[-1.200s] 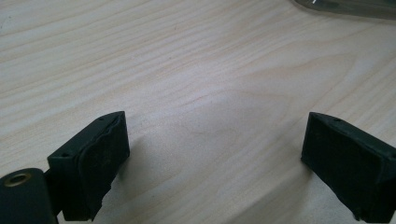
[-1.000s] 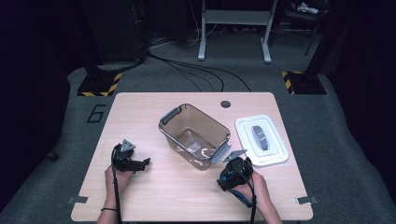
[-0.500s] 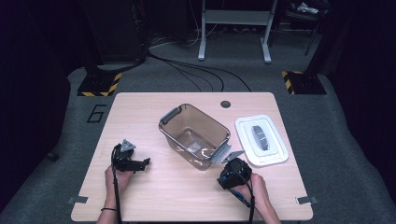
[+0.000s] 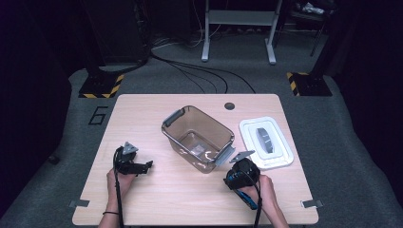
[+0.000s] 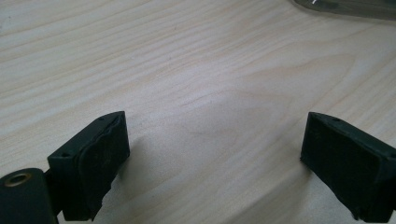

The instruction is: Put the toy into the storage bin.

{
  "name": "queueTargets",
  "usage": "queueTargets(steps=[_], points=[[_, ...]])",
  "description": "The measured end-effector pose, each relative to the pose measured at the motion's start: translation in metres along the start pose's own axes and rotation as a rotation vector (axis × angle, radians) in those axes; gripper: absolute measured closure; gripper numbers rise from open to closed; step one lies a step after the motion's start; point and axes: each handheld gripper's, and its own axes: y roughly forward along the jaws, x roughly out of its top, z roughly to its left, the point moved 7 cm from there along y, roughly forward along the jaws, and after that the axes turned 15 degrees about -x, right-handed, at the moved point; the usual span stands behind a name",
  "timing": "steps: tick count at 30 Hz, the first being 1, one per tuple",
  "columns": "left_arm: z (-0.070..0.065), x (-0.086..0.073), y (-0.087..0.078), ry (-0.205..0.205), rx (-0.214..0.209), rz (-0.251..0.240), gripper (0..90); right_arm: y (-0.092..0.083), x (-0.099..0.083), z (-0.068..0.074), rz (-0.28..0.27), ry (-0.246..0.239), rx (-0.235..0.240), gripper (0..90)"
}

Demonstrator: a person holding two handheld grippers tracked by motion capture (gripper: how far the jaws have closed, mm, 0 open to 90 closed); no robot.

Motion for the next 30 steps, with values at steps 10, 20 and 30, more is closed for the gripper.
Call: queueTargets(steps=[10, 20, 30], points=[[0.000, 0.000, 0.000, 0.000, 0.000, 0.000, 7.6, -0.027, 0.006, -0.026, -0.085, 0.073, -0.038, 24.3], [0.000, 0.000, 0.000, 0.000, 0.000, 0.000, 7.5, -0.052, 0.011, -0.052, -0.147, 0.150, -0.075, 24.3], [0.000, 0.000, 0.000, 0.000, 0.000, 0.000, 7.6, -0.062, 0.022, -0.067, -0.185, 0.173, -0.114, 24.2]])
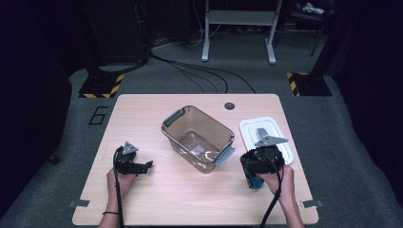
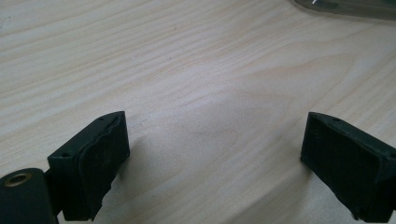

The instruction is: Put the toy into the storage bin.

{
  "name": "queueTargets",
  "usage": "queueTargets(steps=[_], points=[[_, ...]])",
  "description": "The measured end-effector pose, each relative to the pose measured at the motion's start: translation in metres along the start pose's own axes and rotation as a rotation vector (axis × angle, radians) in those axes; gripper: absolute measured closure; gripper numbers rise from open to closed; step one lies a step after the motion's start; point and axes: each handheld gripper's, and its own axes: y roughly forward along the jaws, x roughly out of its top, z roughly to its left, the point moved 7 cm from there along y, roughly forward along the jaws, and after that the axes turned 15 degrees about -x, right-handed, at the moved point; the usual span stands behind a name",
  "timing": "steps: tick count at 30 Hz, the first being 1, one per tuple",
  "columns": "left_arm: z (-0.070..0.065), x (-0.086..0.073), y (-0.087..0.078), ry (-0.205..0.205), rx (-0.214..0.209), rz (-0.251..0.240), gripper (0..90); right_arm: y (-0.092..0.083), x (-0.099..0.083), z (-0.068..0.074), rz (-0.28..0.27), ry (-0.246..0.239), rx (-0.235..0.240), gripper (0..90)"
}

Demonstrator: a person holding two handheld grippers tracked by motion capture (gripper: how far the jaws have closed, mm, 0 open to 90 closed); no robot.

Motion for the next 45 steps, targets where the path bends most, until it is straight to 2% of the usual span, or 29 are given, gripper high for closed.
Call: queueTargets(steps=[3, 8, 11, 14, 15, 16, 22, 28, 45], points=[[0.000, 0.000, 0.000, 0.000, 0.000, 0.000, 7.5, 0.000, 0.005, -0.003, -0.007, 0.015, -0.010, 24.2], [0.000, 0.000, 0.000, 0.000, 0.000, -0.001, 7.6, 0.003, 0.013, -0.008, -0.016, 0.008, -0.030, 24.2], [0.000, 0.000, 0.000, 0.000, 0.000, 0.000, 7.6, 0.005, 0.018, -0.011, -0.018, 0.031, -0.038, 24.2], [0.000, 0.000, 0.000, 0.000, 0.000, 0.000, 7.6, 0.007, 0.022, -0.014, -0.022, 0.032, -0.046, 24.2], [0.000, 0.000, 0.000, -0.001, 0.000, -0.001, 7.5, 0.008, 0.023, -0.016, -0.027, 0.019, -0.048, 24.2], [0.000, 0.000, 0.000, 0.000, 0.000, 0.000, 7.6, 0.009, 0.024, -0.015, -0.025, 0.038, -0.050, 24.2], [0.000, 0.000, 0.000, 0.000, 0.000, 0.000, 7.6, 0.014, 0.032, -0.023, -0.031, 0.034, -0.064, 24.2], [0.000, 0.000, 0.000, 0.000, 0.000, -0.001, 7.6, 0.015, 0.041, -0.028, -0.039, 0.057, -0.072, 24.2], [0.000, 0.000, 0.000, 0.000, 0.000, -0.001, 7.6, 0.017, 0.069, -0.038, -0.064, 0.057, -0.105, 24.2]])
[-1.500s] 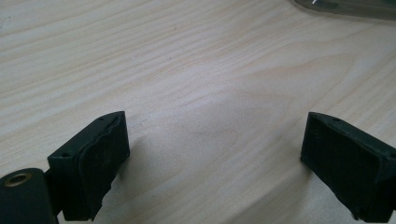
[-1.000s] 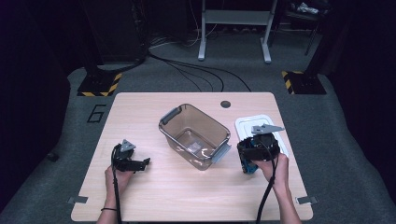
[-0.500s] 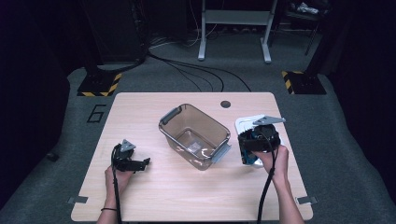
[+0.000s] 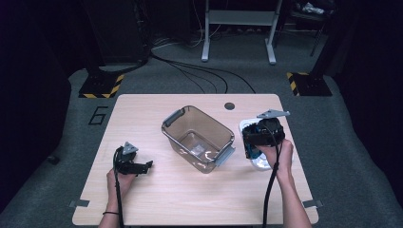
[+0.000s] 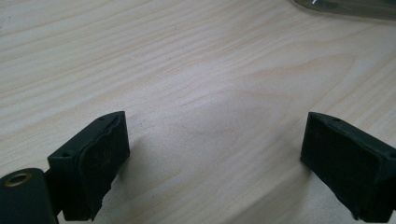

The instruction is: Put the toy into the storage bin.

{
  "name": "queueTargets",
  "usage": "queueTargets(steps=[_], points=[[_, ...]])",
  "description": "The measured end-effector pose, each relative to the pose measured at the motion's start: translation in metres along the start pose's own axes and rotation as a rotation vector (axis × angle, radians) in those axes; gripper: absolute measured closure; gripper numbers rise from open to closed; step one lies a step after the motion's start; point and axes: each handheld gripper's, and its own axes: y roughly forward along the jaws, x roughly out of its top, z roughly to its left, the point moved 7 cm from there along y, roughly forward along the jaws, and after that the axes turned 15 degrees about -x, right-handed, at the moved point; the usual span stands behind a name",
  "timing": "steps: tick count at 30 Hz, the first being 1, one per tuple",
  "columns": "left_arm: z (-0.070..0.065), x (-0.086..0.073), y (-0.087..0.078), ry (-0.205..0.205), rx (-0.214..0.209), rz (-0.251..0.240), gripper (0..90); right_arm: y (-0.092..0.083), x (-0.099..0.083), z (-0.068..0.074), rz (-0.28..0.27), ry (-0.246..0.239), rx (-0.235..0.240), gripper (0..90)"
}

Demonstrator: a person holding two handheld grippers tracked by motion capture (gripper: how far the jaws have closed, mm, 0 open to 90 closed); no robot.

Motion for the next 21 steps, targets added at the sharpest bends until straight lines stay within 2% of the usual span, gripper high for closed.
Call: queueTargets(steps=[16, 21], points=[[0.000, 0.000, 0.000, 0.000, 0.000, 0.000, 7.4, 0.010, 0.026, -0.001, -0.019, 0.008, -0.023, 24.2], [0.000, 0.000, 0.000, -0.002, -0.003, 0.000, 7.3, 0.012, 0.036, -0.001, -0.033, -0.004, -0.032, 24.2]])
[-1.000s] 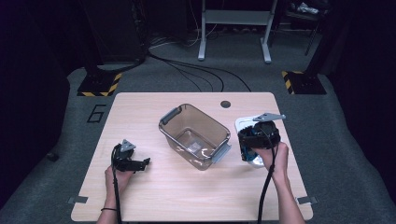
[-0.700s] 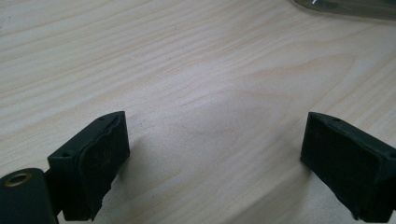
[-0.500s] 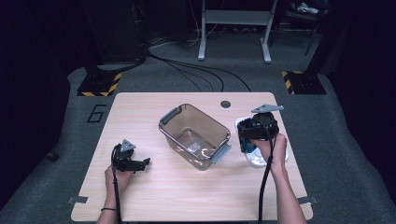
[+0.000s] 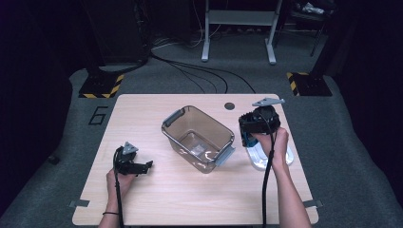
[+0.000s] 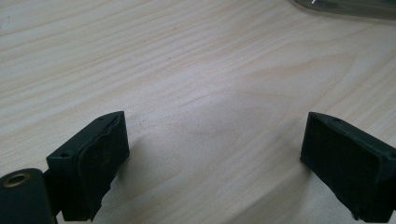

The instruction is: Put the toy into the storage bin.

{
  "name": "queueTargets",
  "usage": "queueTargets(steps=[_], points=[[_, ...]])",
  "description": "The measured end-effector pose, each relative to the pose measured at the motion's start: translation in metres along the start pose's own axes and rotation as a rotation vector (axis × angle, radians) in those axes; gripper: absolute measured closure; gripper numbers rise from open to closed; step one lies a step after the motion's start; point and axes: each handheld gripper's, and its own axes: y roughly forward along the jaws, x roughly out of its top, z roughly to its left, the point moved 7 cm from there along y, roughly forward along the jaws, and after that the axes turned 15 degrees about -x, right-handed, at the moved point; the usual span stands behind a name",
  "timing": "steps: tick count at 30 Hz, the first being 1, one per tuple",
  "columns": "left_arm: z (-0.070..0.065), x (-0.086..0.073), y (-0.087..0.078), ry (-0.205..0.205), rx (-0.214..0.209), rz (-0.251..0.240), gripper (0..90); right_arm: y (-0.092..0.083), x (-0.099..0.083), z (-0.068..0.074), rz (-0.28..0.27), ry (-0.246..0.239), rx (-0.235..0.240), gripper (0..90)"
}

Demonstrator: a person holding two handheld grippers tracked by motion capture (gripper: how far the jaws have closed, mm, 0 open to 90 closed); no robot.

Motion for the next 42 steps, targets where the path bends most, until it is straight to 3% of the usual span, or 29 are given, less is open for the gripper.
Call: queueTargets(steps=[28, 42], points=[[0.000, 0.000, 0.000, 0.003, 0.000, 0.001, 7.5, -0.003, 0.043, 0.004, -0.063, -0.028, -0.017, 24.1], [0.000, 0.000, 0.000, 0.003, 0.000, 0.001, 7.6, -0.004, 0.061, 0.013, -0.088, -0.052, -0.023, 24.1]])
